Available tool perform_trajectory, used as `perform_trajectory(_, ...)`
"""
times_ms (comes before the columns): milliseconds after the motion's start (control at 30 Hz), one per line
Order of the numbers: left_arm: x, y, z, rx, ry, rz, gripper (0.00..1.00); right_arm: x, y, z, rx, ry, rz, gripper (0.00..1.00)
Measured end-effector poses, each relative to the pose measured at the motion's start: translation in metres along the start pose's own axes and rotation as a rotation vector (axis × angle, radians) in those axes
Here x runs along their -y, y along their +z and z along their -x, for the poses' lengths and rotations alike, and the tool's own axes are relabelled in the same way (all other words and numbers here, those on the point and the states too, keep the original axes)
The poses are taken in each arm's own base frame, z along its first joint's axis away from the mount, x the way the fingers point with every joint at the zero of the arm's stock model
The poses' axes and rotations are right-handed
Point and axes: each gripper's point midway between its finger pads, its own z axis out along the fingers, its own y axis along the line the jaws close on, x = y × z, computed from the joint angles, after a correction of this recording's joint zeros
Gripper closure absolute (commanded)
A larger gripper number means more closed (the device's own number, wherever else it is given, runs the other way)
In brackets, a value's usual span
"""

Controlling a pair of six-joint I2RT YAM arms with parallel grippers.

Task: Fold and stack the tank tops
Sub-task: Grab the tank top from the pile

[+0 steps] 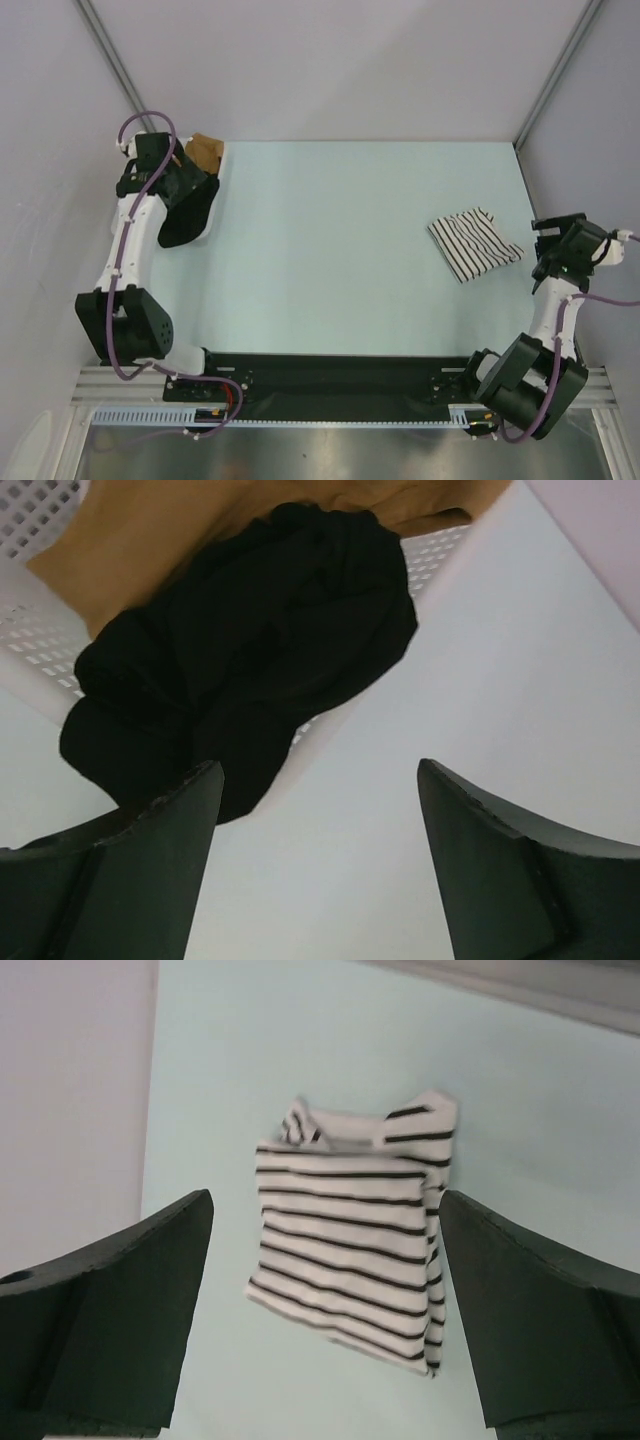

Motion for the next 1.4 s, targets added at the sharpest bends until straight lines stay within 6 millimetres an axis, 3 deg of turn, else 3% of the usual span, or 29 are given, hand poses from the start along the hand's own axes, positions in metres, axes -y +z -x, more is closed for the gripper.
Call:
perform_trajectory(133,-0.017,0.015,0.0,-0.013,0.012,0.107,0.15,-0.041,-0.012,-0.025,-0.072,-0.141,0.09,0.0)
perform_trajectory(267,-0.039,0.034,-0.013,-0.052,0.039,0.226,0.14,-0.075,-0.031,-0.067,-0.167,-0.271,0.202,0.0)
perform_trajectory(367,-0.054,0.053,-0.027,-0.101,0.058,0.298,0.23,-0.094,-0.049,-0.098,-0.234,-0.363,0.272,0.0)
perform_trajectory(467,-0.065,0.074,-0.045,-0.16,0.069,0.345,0.52,-0.117,-0.069,-0.122,-0.28,-0.449,0.354,0.0)
perform_trajectory(500,-0.067,0.079,-0.05,-0.171,0.069,0.346,0.68,-0.124,-0.076,-0.128,-0.291,-0.472,0.384,0.0)
perform_trajectory(533,-0.069,0.082,-0.056,-0.178,0.067,0.346,0.99,-0.13,-0.082,-0.132,-0.297,-0.49,0.408,0.0)
perform_trajectory(700,-0.074,0.07,-0.069,-0.166,0.06,0.303,1.0,-0.136,-0.09,-0.142,-0.31,-0.537,0.442,0.0)
perform_trajectory(800,-0.055,0.04,-0.052,-0.075,0.041,0.203,1.0,-0.138,-0.093,-0.149,-0.327,-0.559,0.462,0.02)
perform_trajectory(900,-0.015,-0.009,-0.02,0.076,0.027,0.027,1.0,-0.139,-0.096,-0.161,-0.36,-0.591,0.49,0.02)
perform_trajectory(1000,0.032,-0.085,0.003,0.228,0.016,-0.215,1.0,-0.141,-0.101,-0.17,-0.392,-0.616,0.525,0.03)
perform_trajectory(1067,0.052,-0.138,0.006,0.288,0.011,-0.368,1.0,-0.143,-0.104,-0.172,-0.407,-0.624,0.545,0.03)
perform_trajectory(1200,0.068,-0.217,-0.003,0.33,0.002,-0.603,1.0,-0.151,-0.114,-0.175,-0.435,-0.639,0.599,0.03)
perform_trajectory(1300,0.08,-0.257,-0.014,0.302,0.007,-0.755,1.0,-0.161,-0.124,-0.177,-0.453,-0.643,0.647,0.03)
perform_trajectory(1400,0.101,-0.282,-0.021,0.251,0.03,-0.861,1.0,-0.168,-0.135,-0.185,-0.475,-0.651,0.695,0.03)
